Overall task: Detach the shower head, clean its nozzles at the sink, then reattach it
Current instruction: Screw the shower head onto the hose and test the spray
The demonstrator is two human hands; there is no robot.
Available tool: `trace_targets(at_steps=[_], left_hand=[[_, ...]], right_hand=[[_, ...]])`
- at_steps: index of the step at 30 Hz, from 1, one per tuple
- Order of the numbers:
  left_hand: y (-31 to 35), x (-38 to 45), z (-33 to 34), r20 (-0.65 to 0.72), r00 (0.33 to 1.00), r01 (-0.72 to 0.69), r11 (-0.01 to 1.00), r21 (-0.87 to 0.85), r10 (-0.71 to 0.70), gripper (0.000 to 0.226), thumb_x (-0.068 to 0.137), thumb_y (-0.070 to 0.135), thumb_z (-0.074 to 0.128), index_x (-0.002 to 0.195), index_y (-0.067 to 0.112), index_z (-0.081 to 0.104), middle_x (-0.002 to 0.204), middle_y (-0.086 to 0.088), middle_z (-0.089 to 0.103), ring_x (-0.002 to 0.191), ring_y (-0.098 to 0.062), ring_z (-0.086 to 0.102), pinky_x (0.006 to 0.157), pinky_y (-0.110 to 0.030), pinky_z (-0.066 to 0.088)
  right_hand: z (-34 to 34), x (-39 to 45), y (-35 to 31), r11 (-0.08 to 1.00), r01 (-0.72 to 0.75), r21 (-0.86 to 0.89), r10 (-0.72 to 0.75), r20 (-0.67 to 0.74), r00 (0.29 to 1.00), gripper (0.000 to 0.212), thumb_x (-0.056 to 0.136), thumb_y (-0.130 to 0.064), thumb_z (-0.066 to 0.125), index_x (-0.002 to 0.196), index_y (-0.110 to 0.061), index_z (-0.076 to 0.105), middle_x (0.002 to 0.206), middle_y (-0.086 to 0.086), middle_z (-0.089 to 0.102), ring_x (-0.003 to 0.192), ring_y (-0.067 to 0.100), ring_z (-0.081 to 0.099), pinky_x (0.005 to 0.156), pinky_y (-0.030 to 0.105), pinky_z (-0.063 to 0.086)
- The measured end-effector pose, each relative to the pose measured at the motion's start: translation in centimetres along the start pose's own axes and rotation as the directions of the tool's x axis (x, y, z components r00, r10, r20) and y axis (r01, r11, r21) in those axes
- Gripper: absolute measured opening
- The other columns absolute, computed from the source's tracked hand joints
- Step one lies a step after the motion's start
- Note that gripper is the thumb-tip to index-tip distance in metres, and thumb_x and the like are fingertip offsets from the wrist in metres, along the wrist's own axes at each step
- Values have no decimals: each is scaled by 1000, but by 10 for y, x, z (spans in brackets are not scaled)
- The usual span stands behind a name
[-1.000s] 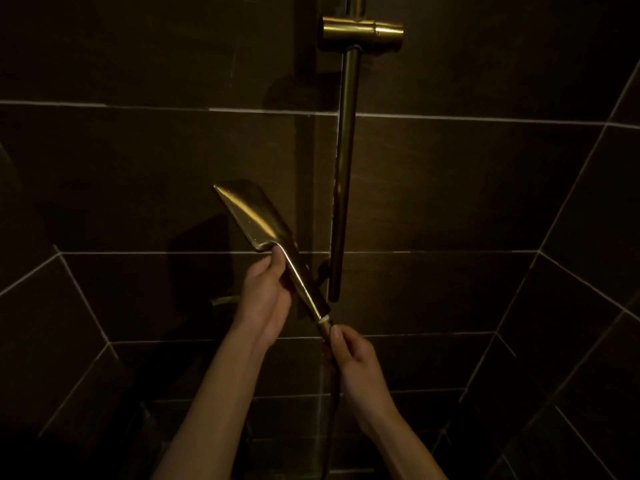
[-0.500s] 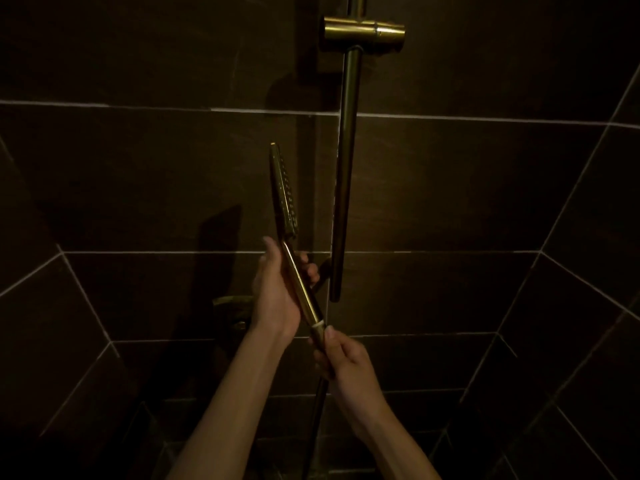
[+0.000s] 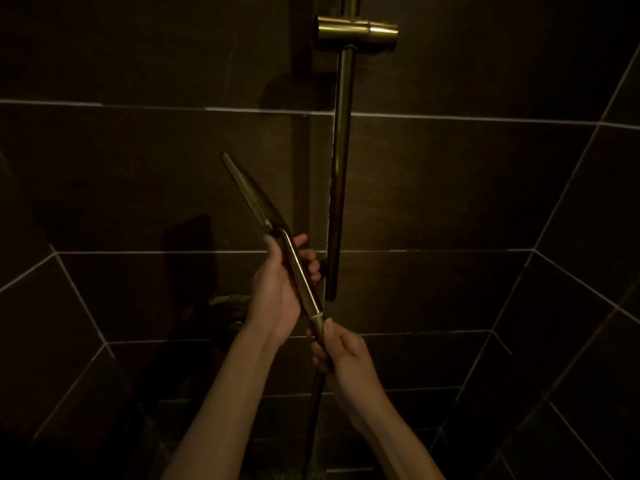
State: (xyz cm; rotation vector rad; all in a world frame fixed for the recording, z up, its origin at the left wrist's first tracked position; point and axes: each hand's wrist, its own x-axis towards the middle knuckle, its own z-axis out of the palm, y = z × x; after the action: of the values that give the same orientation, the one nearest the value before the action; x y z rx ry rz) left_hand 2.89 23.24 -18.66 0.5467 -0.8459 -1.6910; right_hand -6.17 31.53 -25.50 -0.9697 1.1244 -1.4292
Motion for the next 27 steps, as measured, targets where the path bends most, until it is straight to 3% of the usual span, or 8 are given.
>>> trace_targets(at_steps=[4,8,12,16,19,24,27], left_hand=[[-1,-2,0,-19,999,-43,997,62,44,42,87,33,59,124,12,61,89,-3,57,82,-14,56,81,-31,48],[7,2,-8,15,1000,14,994,108,-16,32,95,16,53,125,4,59,105,-5,62,98,-21,59,85,-36,50],[5,6,-13,-39,996,80,995,58,-78,30,101,14,45,125,4,59,101,-9,64,90,-18,64,78,-31,51],[-2,3,-4,-17,998,68,997,41,-68,46,96,43,49,124,8,60,86,-2,60,76,-12,57,75,-28,48],[-7,2,-4,7,1000,27,990,136,-28,38,90,21,62,126,12,56,88,-1,57,74,-9,55,69,-23,50],[-3,4,-8,28,996,81,977,197,-88,37,90,2,59,126,12,57,114,-8,61,97,-17,61,84,-31,51],[3,7,-11,35,987,147,972,185,-156,32,92,-2,54,124,2,59,113,-13,62,99,-22,63,94,-39,53]], right_hand=[[-1,0,2,997,8,-70,-8,-11,1000,32,103,-25,42,103,-2,64,66,-8,54,63,-2,54,65,18,45],[-4,0,2,999,-21,-43,20,-41,999,32,103,-27,43,103,-6,67,67,-8,57,64,1,54,66,19,45],[0,-2,1,999,-41,-5,41,-3,999,33,104,-27,41,102,-3,64,62,-5,50,60,7,46,62,21,39],[2,-4,4,993,-92,72,91,11,996,35,103,-28,40,101,-3,63,61,-4,46,58,7,42,60,22,37],[0,-6,4,989,-109,103,107,24,994,35,104,-28,39,103,-1,62,62,-2,44,57,7,41,59,20,37],[-4,-6,8,984,-126,128,125,13,992,36,104,-30,39,105,-2,62,65,-1,45,59,8,42,60,21,36],[-7,-7,12,977,-138,162,142,-13,990,34,104,-27,39,105,-3,63,69,1,48,57,6,44,59,20,38]])
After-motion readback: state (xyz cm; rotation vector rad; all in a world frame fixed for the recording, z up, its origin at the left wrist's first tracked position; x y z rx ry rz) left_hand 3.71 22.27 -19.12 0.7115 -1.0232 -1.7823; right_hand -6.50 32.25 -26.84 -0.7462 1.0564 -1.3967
